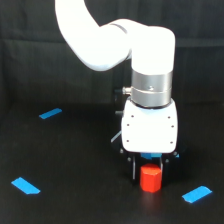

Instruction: Pick up the red object from the table

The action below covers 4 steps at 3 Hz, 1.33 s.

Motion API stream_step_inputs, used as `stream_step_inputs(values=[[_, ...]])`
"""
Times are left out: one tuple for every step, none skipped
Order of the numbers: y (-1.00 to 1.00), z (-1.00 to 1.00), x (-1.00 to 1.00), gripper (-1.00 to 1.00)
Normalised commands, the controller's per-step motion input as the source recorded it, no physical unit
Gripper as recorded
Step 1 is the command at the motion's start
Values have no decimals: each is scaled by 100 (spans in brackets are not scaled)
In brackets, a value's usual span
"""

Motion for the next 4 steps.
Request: stream_step_inputs(values=[[3,-28,26,-100],[5,-21,15,-100],[27,83,-17,-93],[12,52,-6,-100]])
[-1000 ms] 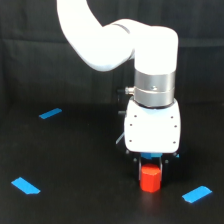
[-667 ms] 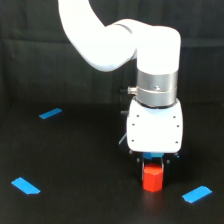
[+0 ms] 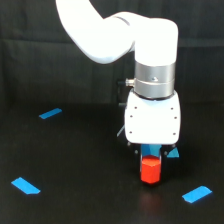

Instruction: Pick up the red object from the table

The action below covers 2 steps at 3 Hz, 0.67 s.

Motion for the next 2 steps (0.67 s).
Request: stream_step_inputs(values=[[29,72,-20,-99],[38,86,-55,-100]])
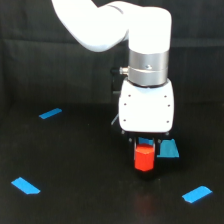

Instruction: Pick up the red object from the table

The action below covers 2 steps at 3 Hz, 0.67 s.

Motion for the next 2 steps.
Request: stream_step_inputs(values=[[37,96,-55,-96],[28,100,-28,-100]])
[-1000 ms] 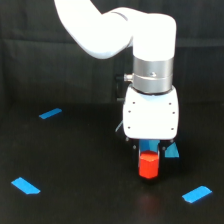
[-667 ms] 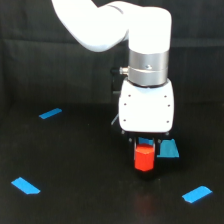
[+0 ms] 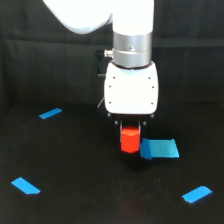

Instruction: Pick up the red object from the table

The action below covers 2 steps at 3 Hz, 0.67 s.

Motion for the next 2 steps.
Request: stream_step_inputs(values=[[13,100,-22,-100],[2,98,-19,-100]])
